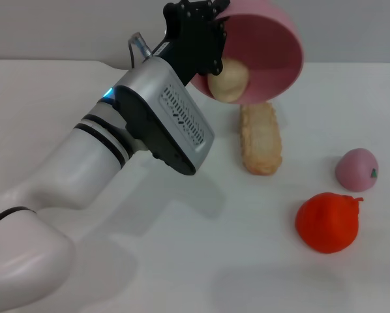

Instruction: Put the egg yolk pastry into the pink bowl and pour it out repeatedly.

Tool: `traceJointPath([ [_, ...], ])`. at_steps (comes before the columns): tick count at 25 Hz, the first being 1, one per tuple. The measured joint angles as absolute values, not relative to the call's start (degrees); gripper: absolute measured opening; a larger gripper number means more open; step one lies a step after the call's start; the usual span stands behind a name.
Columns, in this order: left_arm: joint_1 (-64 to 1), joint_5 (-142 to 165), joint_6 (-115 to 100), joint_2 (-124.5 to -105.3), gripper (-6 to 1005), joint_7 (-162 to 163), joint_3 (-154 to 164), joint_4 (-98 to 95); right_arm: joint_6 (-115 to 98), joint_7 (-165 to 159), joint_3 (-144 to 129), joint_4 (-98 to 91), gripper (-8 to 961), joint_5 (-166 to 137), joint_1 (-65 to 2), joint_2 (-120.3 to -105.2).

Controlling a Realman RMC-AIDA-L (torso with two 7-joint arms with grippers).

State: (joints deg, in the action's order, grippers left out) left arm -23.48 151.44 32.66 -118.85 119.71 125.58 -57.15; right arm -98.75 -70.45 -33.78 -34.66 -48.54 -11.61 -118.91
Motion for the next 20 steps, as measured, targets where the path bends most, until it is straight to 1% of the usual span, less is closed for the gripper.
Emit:
traceJointPath([
  [20, -23.55, 151.35, 34.12, -118.87, 43, 104.42, 126.24, -56.65, -99.9, -72.82, -33.57, -34.67, 627, -48.33, -13.49, -118.74],
])
